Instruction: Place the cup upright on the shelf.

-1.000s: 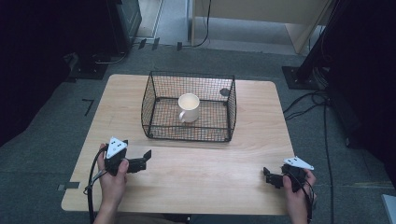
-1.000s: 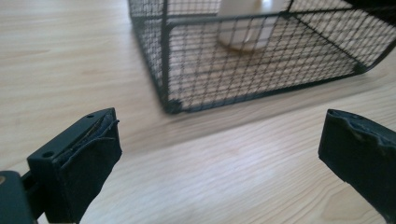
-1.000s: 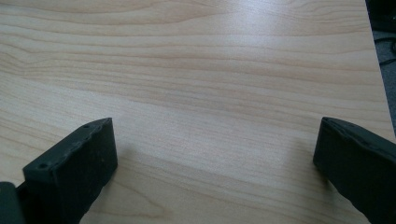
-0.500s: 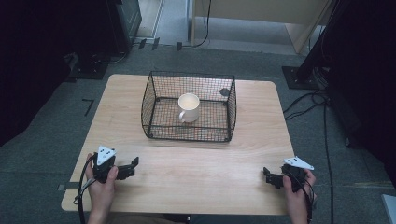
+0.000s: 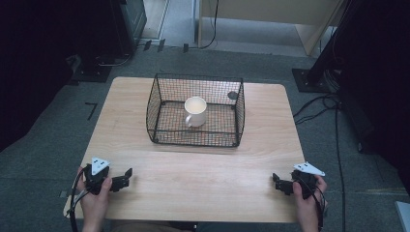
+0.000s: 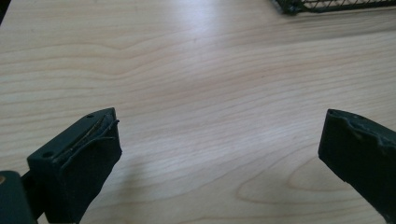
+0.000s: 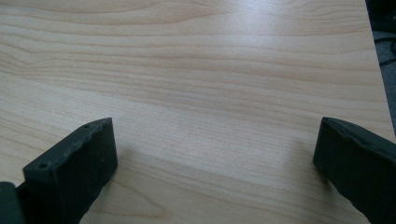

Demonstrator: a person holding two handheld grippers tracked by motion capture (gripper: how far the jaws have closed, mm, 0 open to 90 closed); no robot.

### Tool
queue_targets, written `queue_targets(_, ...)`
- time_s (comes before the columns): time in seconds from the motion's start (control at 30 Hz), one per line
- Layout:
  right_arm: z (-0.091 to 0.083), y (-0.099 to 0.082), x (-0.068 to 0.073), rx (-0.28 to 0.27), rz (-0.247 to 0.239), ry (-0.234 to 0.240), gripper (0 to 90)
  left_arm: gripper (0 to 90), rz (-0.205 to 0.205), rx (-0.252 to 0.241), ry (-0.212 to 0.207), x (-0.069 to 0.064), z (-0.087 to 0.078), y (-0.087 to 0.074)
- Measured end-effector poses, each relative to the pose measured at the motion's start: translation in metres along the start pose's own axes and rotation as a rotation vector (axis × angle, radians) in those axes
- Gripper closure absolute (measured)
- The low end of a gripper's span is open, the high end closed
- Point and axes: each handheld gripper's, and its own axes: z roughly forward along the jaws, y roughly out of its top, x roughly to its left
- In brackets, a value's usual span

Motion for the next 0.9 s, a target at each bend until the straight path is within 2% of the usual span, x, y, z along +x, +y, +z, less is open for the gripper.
queue_targets(0.13, 0.000, 0.000, 0.000, 0.000, 0.000, 0.000, 0.0, 0.0, -0.019, 0.019, 0.011, 0.009, -0.003, -0.007)
queue_targets(0.23, 0.000, 0.000, 0.000, 0.000, 0.000, 0.000, 0.0, 0.0, -0.013, 0.038, 0.009, 0.014, -0.005, -0.009)
queue_targets(0.3, 0.000, 0.000, 0.000, 0.000, -0.001, 0.000, 0.0, 0.0, 0.007, 0.075, -0.021, 0.015, -0.004, -0.010)
queue_targets(0.33, 0.000, 0.000, 0.000, 0.000, 0.000, 0.000, 0.0, 0.0, 0.030, 0.090, -0.024, 0.014, -0.003, -0.010)
queue_targets(0.4, 0.000, 0.000, 0.000, 0.000, -0.001, 0.000, 0.0, 0.0, 0.075, 0.108, 0.006, 0.010, -0.001, -0.010)
queue_targets(0.47, 0.000, 0.000, 0.000, 0.000, -0.001, 0.000, 0.0, 0.0, 0.080, 0.108, 0.001, 0.009, -0.001, -0.010)
queue_targets(0.9, 0.000, 0.000, 0.000, 0.000, -0.001, 0.000, 0.0, 0.0, -0.003, 0.106, 0.084, -0.006, -0.002, -0.011)
